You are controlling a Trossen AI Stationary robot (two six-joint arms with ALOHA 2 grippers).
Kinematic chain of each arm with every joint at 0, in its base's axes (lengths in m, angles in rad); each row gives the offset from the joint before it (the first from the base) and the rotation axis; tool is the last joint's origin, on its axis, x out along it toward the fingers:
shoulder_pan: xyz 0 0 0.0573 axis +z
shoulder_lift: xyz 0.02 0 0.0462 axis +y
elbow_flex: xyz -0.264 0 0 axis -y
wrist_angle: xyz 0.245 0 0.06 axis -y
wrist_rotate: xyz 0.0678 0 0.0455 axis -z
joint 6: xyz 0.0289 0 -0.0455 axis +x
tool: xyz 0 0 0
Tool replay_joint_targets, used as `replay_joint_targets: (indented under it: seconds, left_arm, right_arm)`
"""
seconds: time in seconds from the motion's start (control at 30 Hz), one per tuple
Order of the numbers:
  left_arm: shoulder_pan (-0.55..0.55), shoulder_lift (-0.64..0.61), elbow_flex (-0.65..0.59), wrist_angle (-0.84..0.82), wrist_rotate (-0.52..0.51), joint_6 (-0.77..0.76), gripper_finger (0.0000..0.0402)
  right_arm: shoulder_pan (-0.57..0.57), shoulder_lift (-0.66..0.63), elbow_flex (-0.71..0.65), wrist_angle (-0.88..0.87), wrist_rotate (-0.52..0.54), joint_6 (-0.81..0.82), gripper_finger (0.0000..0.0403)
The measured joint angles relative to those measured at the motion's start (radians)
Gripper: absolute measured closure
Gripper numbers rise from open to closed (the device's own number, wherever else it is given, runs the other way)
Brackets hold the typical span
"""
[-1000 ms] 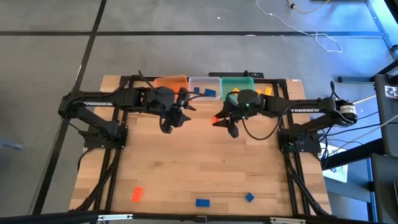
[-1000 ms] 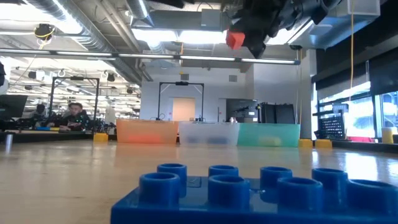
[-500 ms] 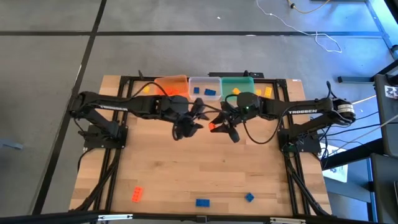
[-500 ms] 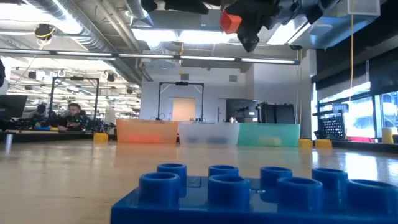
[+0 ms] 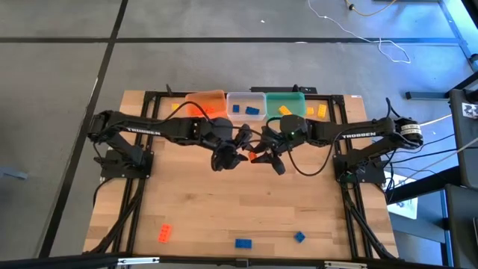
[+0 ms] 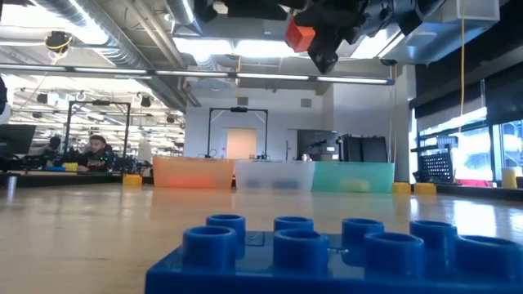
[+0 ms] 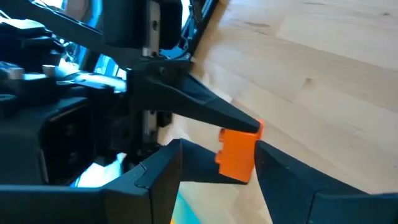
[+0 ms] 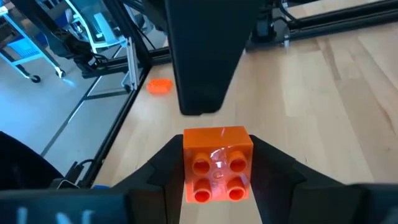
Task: Sort & place blocks by color
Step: Put the orange game piece into the orange bin
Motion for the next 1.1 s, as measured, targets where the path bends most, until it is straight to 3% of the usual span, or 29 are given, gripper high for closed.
replay_joint_targets:
  seconds: [0.87,1.1]
  left_arm:
    - [0.006,0.007,0.000,-0.016,0.049,-0.010,0.0217]
    - [0.009,0.069,0.002,-0.004,0.049,0.006,0.0217]
  right_arm:
    - [0.000,0.004,0.000,0.010,-0.007,-0.007,0.0261]
    - [0.000,0.004,0.000,0.012,-0.007,-0.025,0.0261]
